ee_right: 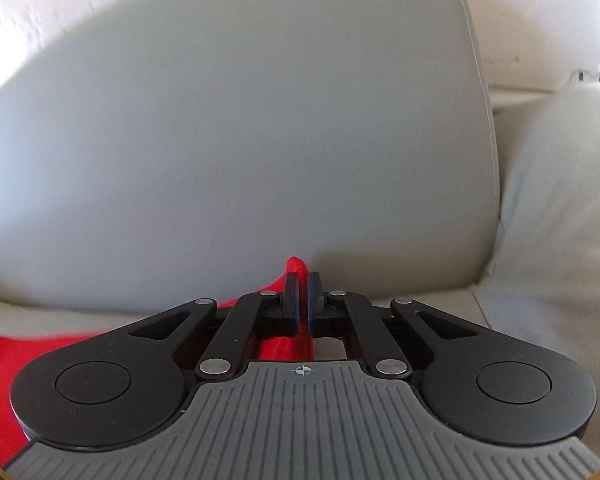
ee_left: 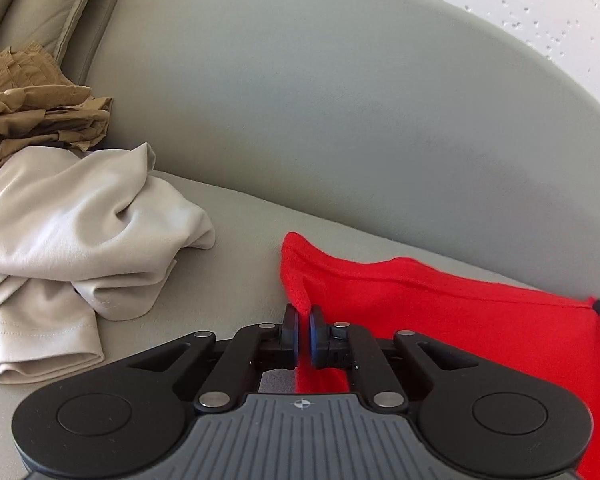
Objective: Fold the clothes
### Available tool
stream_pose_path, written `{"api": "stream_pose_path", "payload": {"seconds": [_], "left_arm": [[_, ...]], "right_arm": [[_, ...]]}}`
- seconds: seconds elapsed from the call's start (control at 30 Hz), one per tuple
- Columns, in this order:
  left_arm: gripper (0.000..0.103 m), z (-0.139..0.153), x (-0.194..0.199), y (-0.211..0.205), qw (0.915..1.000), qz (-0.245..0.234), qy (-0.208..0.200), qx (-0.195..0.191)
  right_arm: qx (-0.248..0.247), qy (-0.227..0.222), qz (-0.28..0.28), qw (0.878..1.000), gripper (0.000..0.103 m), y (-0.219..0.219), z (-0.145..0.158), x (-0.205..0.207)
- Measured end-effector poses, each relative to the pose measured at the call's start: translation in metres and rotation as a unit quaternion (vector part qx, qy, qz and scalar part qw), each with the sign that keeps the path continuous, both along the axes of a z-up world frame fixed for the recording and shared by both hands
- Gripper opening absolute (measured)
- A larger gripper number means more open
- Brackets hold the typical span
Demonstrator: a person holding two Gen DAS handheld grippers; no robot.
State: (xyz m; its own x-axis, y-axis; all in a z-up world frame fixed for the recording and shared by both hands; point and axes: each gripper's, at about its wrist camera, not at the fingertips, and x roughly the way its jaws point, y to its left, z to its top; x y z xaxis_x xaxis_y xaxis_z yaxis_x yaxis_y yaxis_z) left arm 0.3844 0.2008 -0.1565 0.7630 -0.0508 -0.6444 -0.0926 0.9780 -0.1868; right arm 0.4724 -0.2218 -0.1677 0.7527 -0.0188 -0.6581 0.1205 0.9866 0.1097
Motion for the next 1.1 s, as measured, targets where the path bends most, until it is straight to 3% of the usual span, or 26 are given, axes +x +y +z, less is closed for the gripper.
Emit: {"api": "stream_pose_path", "payload": {"seconds": [0.03,0.07,0.1,0.17,0.23,0.3,0.37,0.43,0.53,0.6,0.7,0.8,0.87,0.9,0.97,1.1], "left_arm": [[0.017,0.002,0.0,0.001,1.0,0.005,0.004,0.0],[0.017,0.005,-0.001,0.002,0.9999,0.011,0.008,0.003],[0.02,0.009,-0.003,0.002,0.9996,0.023,0.011,0.013],[0.021,0.02,-0.012,0.001,0.9976,0.053,0.014,0.042],[0.02,0.036,-0.031,0.006,0.9969,0.066,0.012,0.041],[0.02,0.054,-0.057,0.011,0.9992,0.035,0.017,0.007],[0.02,0.065,-0.085,0.004,0.998,-0.023,0.043,-0.041],[0.023,0.063,-0.114,-0.018,0.9887,-0.089,0.096,-0.073],[0.023,0.056,-0.16,-0.052,0.9704,-0.151,0.162,-0.095],[0.023,0.062,-0.189,-0.06,0.9641,-0.16,0.169,-0.129],[0.028,0.081,-0.227,-0.056,0.9611,-0.151,0.145,-0.181],[0.034,0.083,-0.246,-0.053,0.9669,-0.123,0.14,-0.174],[0.033,0.076,-0.254,-0.057,0.9698,-0.102,0.157,-0.157],[0.033,0.074,-0.258,-0.061,0.971,-0.097,0.162,-0.147],[0.033,0.069,-0.26,-0.062,0.9704,-0.097,0.167,-0.146],[0.033,0.058,-0.263,-0.06,0.9686,-0.096,0.172,-0.151]], "right_arm": [[-0.005,0.018,-0.003,1.0,0.003,0.0,-0.004,0.003],[-0.012,0.019,-0.015,1.0,0.01,-0.001,0.0,0.002],[-0.019,0.02,-0.027,0.999,0.032,-0.001,0.004,0.001],[-0.029,0.018,-0.052,0.998,0.049,-0.004,0.014,-0.002],[-0.021,-0.009,-0.077,0.997,0.049,-0.019,0.034,-0.021],[0.004,-0.024,-0.079,0.997,0.05,-0.037,0.053,-0.046],[0.057,0.0,-0.046,0.997,0.05,-0.05,0.061,-0.071],[0.117,0.055,-0.001,0.992,0.05,-0.06,0.061,-0.092],[0.182,0.126,0.027,0.975,0.045,-0.066,0.038,-0.128],[0.218,0.16,0.033,0.962,0.041,-0.07,0.023,-0.151],[0.252,0.18,0.018,0.951,0.039,-0.072,0.009,-0.172],[0.265,0.181,0.028,0.947,0.039,-0.074,0.003,-0.174],[0.263,0.168,0.043,0.949,0.034,-0.068,0.0,-0.172],[0.255,0.163,0.05,0.952,0.02,-0.066,0.0,-0.169],[0.224,0.155,0.058,0.96,0.004,-0.056,0.0,-0.163],[0.152,0.116,0.042,0.981,0.001,-0.054,0.016,-0.175]]}}
